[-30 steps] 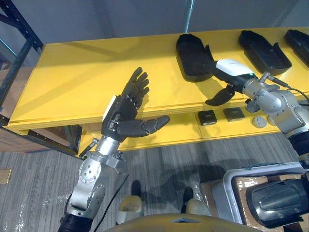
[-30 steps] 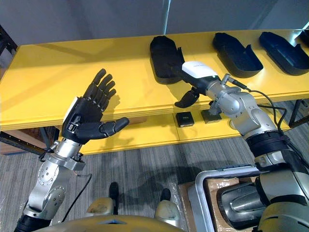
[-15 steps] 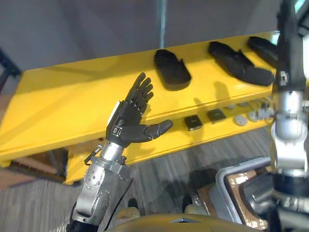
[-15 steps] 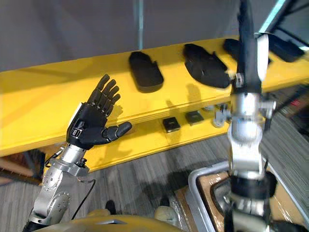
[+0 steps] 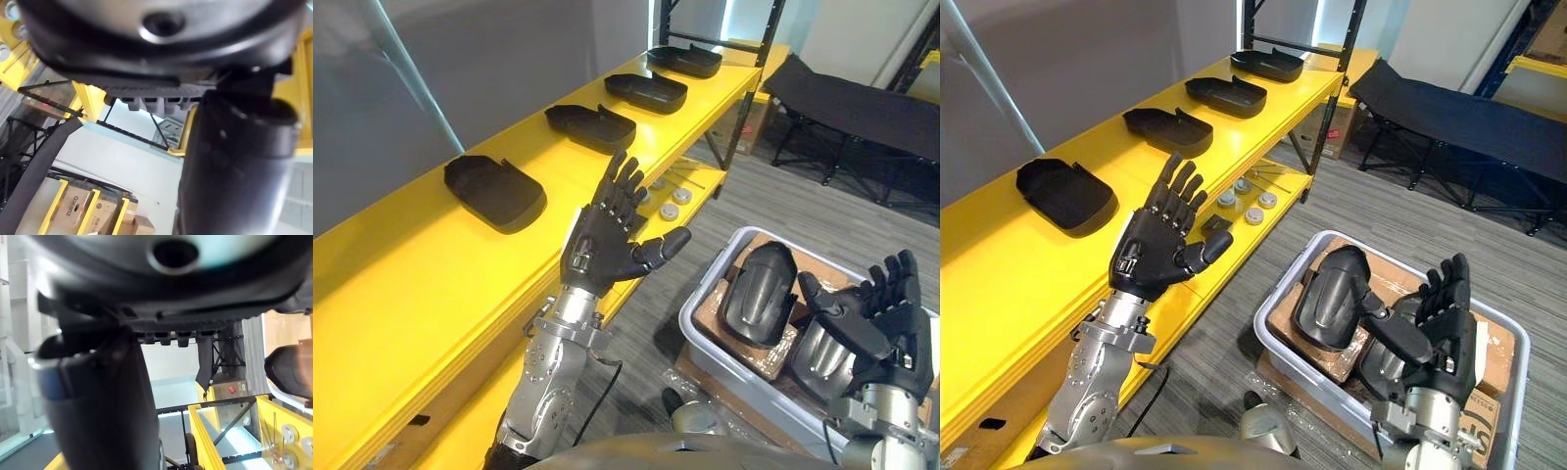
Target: Walk over and take three plastic housings, then place them on the shelf
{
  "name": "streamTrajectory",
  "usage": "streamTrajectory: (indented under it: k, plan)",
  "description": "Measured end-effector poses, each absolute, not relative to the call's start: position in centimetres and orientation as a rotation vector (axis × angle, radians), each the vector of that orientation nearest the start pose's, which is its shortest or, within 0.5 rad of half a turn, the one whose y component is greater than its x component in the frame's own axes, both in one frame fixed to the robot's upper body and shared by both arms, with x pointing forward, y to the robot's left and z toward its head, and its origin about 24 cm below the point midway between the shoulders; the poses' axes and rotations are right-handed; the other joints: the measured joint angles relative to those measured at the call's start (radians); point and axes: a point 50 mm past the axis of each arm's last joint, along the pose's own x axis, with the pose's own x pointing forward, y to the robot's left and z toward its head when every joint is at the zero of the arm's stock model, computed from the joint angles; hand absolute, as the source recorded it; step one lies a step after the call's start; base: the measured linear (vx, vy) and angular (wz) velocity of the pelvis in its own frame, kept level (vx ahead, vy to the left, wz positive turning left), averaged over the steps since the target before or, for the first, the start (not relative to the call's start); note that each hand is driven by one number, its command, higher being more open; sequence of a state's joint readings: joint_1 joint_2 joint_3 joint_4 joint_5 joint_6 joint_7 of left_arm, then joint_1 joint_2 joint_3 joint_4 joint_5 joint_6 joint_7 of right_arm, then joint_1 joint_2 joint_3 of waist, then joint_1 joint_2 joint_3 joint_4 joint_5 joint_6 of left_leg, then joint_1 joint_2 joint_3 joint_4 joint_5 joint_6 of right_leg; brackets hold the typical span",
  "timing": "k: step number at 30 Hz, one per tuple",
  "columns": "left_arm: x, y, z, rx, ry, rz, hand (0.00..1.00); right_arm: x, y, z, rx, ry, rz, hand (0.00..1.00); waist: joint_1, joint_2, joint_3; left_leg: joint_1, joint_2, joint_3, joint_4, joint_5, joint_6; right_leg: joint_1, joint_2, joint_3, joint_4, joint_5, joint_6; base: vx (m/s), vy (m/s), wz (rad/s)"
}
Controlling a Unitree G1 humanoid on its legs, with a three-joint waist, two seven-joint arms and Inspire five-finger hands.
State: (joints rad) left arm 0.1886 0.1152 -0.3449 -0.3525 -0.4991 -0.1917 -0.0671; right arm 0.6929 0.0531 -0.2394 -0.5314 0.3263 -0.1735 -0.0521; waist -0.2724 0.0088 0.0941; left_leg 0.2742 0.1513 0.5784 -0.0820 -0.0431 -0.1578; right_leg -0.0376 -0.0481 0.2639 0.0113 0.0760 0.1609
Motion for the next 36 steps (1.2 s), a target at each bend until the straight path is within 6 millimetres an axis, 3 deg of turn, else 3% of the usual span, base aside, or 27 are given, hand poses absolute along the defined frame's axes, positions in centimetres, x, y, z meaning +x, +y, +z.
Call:
streamTrajectory:
  k: [3,6,8,12,13,14,16,17,18,23,27,29,30,31,33,34,36]
  plan:
    - [20.0,10.2,9.0,-0.49,-0.251,-0.325,1.0,10.9,-22.4,6.4,0.175,-0.102,-0.432,1.0,0.023,-0.005,0.0,-0.031,0.002,-0.007,0.082,-0.046,0.006,-0.016,0.007,0.038,-0.003,0.009,-0.011,0.04,-0.004,-0.32]
    - [20.2,11.1,9.0,-0.448,-0.259,-0.258,1.0,12.7,-21.9,6.8,0.174,-0.147,-0.343,1.0,0.067,0.012,0.009,-0.095,0.007,-0.203,0.197,-0.147,0.031,-0.052,0.019,0.098,-0.009,0.024,-0.007,0.02,-0.008,-0.6]
    - [20.3,11.6,9.0,-0.436,-0.26,-0.24,1.0,13.9,-21.7,6.9,0.178,-0.171,-0.316,1.0,0.074,0.015,0.015,-0.126,0.003,-0.25,0.275,-0.197,0.045,-0.051,0.016,0.111,-0.01,0.027,-0.004,-0.05,0.073,-0.36]
    - [19.6,13.5,9.6,-0.419,-0.3,-0.156,1.0,15.8,-20.5,7.3,0.208,-0.212,-0.258,1.0,0.142,0.016,0.031,-0.203,-0.059,-0.556,0.447,-0.293,0.128,-0.082,0.019,0.187,0.001,0.029,-0.002,-0.08,0.117,-0.56]
    - [19.5,13.8,9.8,-0.417,-0.309,-0.141,1.0,16.1,-20.3,7.5,0.207,-0.221,-0.239,1.0,0.15,0.018,0.036,-0.206,-0.065,-0.578,0.448,-0.315,0.133,-0.091,0.021,0.192,0.005,0.029,-0.002,-0.15,0.15,-0.72]
    - [19.2,14.4,10.2,-0.411,-0.332,-0.118,1.0,16.7,-19.8,7.9,0.211,-0.238,-0.21,1.0,0.167,0.029,0.046,-0.203,-0.075,-0.577,0.452,-0.351,0.123,-0.104,0.022,0.201,0.006,0.027,0.001,-0.16,0.16,-0.78]
    - [18.9,14.9,10.6,-0.41,-0.359,-0.094,1.0,17.0,-19.0,8.0,0.23,-0.243,-0.184,1.0,0.19,0.037,0.061,-0.205,-0.066,-0.532,0.452,-0.352,0.136,-0.131,0.02,0.199,0.036,0.007,-0.028,-0.12,0.115,-0.63]
    - [18.8,15.2,10.8,-0.409,-0.381,-0.083,1.0,17.1,-18.7,7.9,0.237,-0.241,-0.173,1.0,0.192,0.025,0.063,-0.208,-0.073,-0.522,0.449,-0.346,0.134,-0.167,0.027,0.158,0.129,0.007,-0.026,-0.01,0.04,-0.22]
    - [18.8,15.3,10.9,-0.408,-0.394,-0.081,1.0,17.2,-18.7,8.0,0.233,-0.244,-0.171,1.0,0.19,0.011,0.066,-0.204,-0.088,-0.517,0.449,-0.34,0.125,-0.174,0.018,0.145,0.141,0.005,-0.02,0.02,0.043,-0.13]
    - [19.0,14.4,11.6,-0.432,-0.437,-0.126,1.0,17.4,-18.9,8.2,0.278,-0.254,-0.219,1.0,0.159,0.03,0.081,-0.253,-0.095,-0.55,0.505,-0.353,0.117,-0.212,0.016,0.119,0.175,0.012,-0.006,0.02,0.036,0.07]
    - [19.2,13.0,12.3,-0.48,-0.471,-0.208,1.0,15.7,-18.3,6.7,0.351,-0.185,-0.302,1.0,0.166,0.017,0.098,-0.229,-0.086,-0.521,0.557,-0.394,0.116,-0.215,0.042,0.124,0.233,0.016,-0.004,-0.05,0.012,-0.4]
    - [19.1,12.5,12.4,-0.511,-0.467,-0.229,1.0,14.9,-17.8,6.2,0.359,-0.161,-0.276,1.0,0.182,0.006,0.105,-0.217,-0.067,-0.438,0.578,-0.402,0.131,-0.204,0.044,0.086,0.164,0.103,-0.021,-0.19,-0.008,-1.08]
    - [19.0,12.4,12.4,-0.516,-0.466,-0.23,1.0,14.9,-17.5,6.2,0.36,-0.162,-0.253,1.0,0.189,0.017,0.11,-0.216,-0.046,-0.389,0.567,-0.39,0.139,-0.194,0.045,0.047,0.137,0.113,-0.062,-0.2,-0.054,-1.19]
    - [19.0,12.2,12.4,-0.531,-0.462,-0.241,1.0,15.4,-16.8,6.7,0.374,-0.189,-0.206,1.0,0.188,0.011,0.106,-0.217,-0.018,-0.335,0.555,-0.367,0.138,-0.23,0.04,-0.073,0.315,-0.006,-0.107,-0.19,-0.049,-1.09]
    - [19.1,12.0,12.3,-0.559,-0.436,-0.256,1.0,16.1,-15.9,7.6,0.381,-0.235,-0.155,1.0,0.188,0.011,0.108,-0.201,0.007,-0.301,0.527,-0.333,0.126,-0.244,-0.005,-0.139,0.528,-0.119,-0.133,-0.11,-0.055,-0.76]
    - [19.2,11.9,12.2,-0.566,-0.426,-0.258,1.0,16.4,-15.5,7.9,0.372,-0.247,-0.141,1.0,0.189,0.014,0.108,-0.196,0.016,-0.289,0.518,-0.325,0.119,-0.241,-0.028,-0.155,0.587,-0.146,-0.145,-0.06,-0.136,-0.69]
    - [19.3,11.8,11.7,-0.561,-0.391,-0.262,1.0,17.5,-14.2,8.6,0.386,-0.275,-0.092,1.0,0.195,-0.003,0.097,-0.194,0.057,-0.254,0.514,-0.303,0.085,-0.214,-0.135,-0.192,0.726,-0.175,-0.171,-0.06,-0.238,-0.59]
